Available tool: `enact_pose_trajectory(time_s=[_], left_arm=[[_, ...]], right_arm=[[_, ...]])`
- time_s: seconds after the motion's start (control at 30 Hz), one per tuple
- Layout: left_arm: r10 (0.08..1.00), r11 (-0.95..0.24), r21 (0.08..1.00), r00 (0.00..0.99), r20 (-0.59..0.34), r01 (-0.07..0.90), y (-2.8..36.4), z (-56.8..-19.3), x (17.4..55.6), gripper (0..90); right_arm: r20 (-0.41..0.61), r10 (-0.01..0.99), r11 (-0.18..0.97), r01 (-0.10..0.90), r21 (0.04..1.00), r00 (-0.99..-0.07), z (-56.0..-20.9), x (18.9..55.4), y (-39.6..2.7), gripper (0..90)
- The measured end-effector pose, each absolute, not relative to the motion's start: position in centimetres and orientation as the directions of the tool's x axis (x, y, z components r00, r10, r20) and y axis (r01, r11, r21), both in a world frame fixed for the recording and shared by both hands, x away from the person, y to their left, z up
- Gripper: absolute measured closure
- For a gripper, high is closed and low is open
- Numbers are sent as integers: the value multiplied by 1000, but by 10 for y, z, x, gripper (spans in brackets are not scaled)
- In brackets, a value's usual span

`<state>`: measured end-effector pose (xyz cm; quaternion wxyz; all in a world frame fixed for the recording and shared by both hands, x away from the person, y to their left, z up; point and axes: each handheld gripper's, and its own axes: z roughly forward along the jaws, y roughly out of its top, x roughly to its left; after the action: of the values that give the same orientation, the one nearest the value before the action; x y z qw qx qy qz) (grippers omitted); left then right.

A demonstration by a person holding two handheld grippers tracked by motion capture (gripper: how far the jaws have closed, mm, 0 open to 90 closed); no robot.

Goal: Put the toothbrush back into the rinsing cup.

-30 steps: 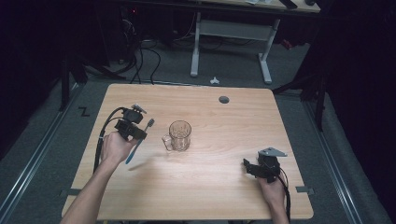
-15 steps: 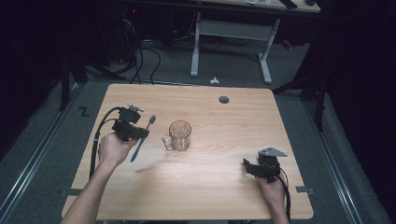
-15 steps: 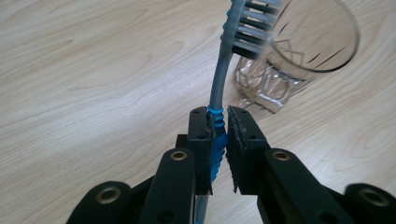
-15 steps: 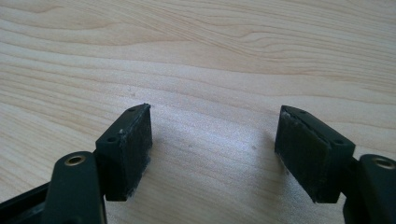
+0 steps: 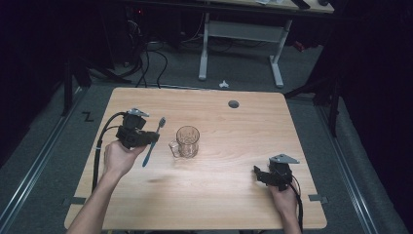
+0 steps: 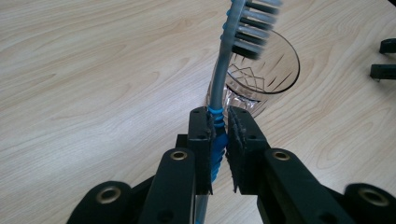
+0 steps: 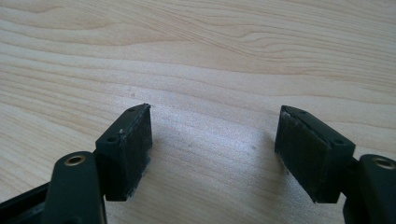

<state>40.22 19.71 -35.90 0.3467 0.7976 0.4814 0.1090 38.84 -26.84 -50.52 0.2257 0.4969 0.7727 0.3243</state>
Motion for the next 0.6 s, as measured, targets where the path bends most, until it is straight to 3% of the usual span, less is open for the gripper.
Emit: enact_pose_trajectory(time_s=[0.33, 0.6], left_arm=[[819, -321, 673, 552, -156, 667, 186, -354, 405, 802], [811, -270, 707, 550, -198, 653, 182, -348, 409, 803]], right_arm=[[-27, 914, 296, 622, 725, -404, -505, 388, -268, 275], [-27, 914, 297, 621, 725, -405, -505, 388, -268, 275]])
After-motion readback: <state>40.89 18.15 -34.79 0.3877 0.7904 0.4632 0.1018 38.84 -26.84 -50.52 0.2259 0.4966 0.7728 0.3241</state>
